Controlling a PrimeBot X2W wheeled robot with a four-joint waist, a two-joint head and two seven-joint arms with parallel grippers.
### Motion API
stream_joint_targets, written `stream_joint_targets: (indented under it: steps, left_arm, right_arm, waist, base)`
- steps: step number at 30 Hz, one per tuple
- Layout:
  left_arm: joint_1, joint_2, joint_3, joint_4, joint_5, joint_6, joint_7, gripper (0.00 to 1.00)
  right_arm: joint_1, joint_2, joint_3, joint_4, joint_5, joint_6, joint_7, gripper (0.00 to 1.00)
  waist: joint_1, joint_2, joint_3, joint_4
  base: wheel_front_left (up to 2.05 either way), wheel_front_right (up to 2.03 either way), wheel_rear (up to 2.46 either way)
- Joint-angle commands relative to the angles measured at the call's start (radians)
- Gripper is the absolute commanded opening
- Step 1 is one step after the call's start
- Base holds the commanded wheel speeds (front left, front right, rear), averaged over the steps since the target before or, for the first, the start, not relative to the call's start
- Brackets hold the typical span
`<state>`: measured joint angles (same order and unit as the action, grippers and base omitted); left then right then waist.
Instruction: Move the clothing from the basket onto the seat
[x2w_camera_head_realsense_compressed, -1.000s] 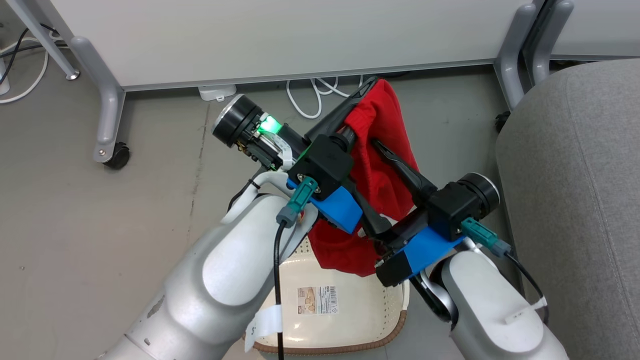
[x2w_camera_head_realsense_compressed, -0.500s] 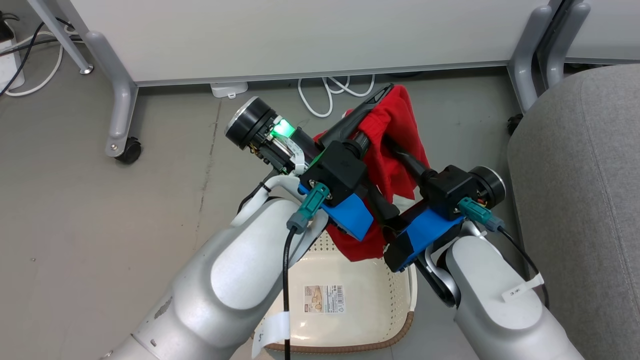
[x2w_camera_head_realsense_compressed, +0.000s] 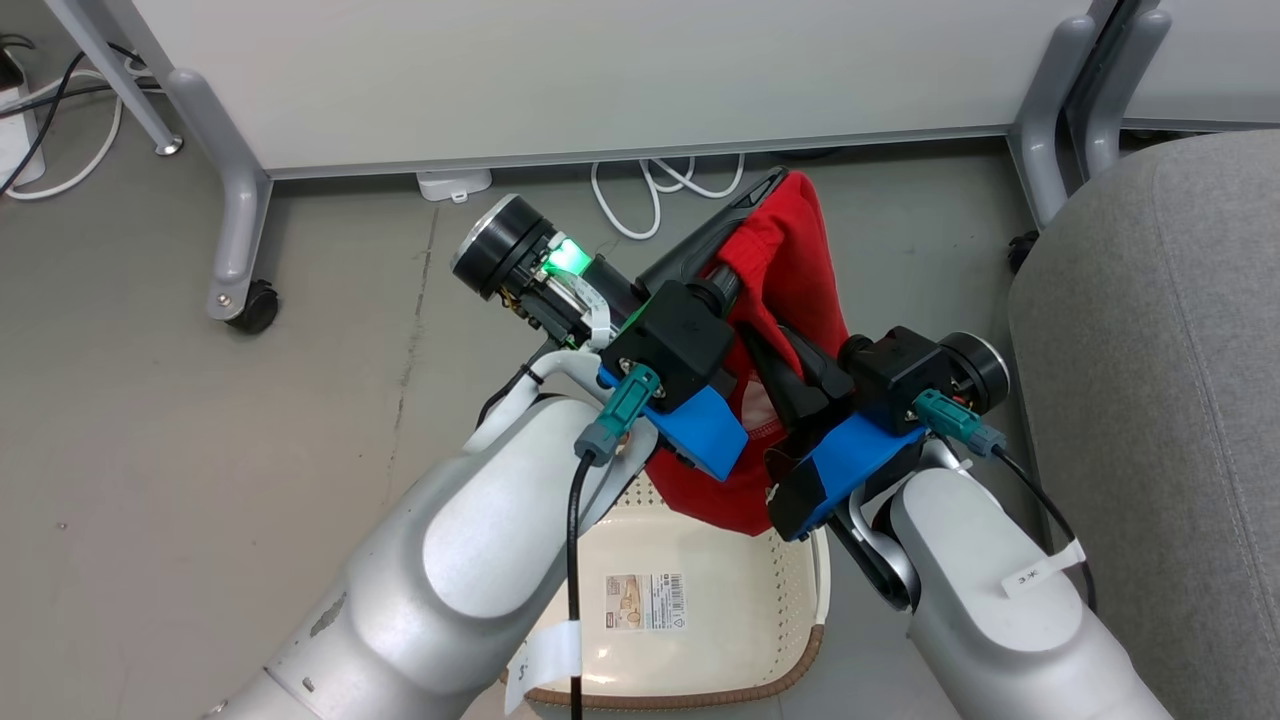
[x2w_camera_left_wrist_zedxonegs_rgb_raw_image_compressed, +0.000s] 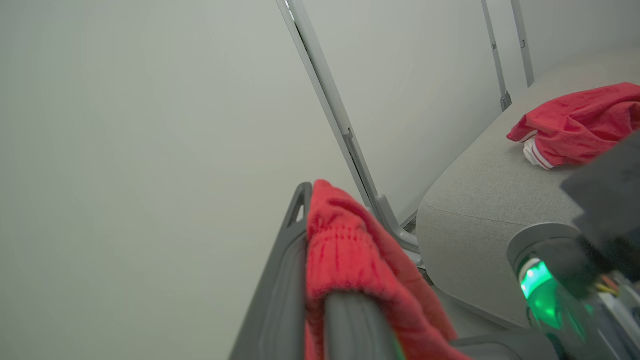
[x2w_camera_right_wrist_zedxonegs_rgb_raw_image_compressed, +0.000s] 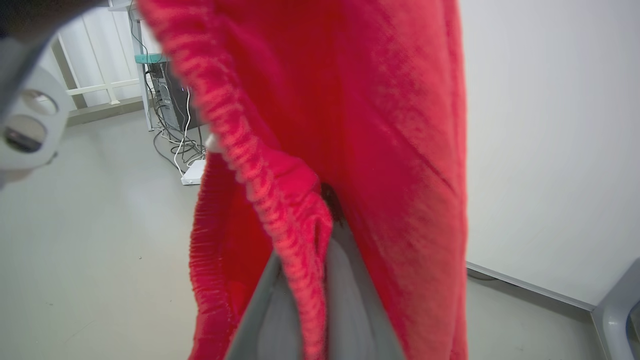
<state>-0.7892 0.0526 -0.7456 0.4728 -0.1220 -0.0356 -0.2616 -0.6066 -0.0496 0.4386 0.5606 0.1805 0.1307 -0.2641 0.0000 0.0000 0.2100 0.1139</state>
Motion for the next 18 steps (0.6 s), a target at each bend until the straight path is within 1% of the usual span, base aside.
stream_joint_targets:
  steps: [1,13,14,15,18]
  left_arm:
    - [-0.009,-0.001,0.005,0.002,-0.004,0.002,-0.005,0.00]
    - [-0.013,-0.002,0.009,0.005,-0.002,-0.002,-0.005,0.00]
    - [-0.013,-0.002,0.014,-0.001,-0.002,0.006,-0.005,0.26]
    - [-0.012,-0.002,0.013,-0.003,0.001,0.008,-0.005,1.00]
    - [-0.010,-0.001,0.014,0.003,0.004,0.010,-0.005,1.00]
  right_arm:
    - [-0.009,-0.002,0.000,0.001,0.010,0.000,0.000,0.00]
    - [-0.015,-0.002,-0.002,-0.001,0.012,0.000,0.000,0.00]
    - [-0.016,-0.002,-0.002,-0.001,0.011,0.000,0.000,0.00]
    - [-0.017,-0.002,-0.002,-0.002,0.011,0.000,0.000,0.00]
    - [-0.016,-0.002,-0.004,-0.002,0.013,0.000,0.000,0.00]
  waist:
    - [0.0000,0.0000,0.000,-0.001]
    - [0.0000,0.0000,0.007,-0.003]
    - [0.0000,0.0000,0.008,-0.003]
    - [0.0000,0.0000,0.009,-0.003]
    - [0.0000,0.0000,0.010,-0.003]
  base:
    - [0.00,0.00,0.00]
    - [0.00,0.00,0.00]
    - [0.00,0.00,0.00]
    - [0.00,0.00,0.00]
    - [0.00,0.00,0.00]
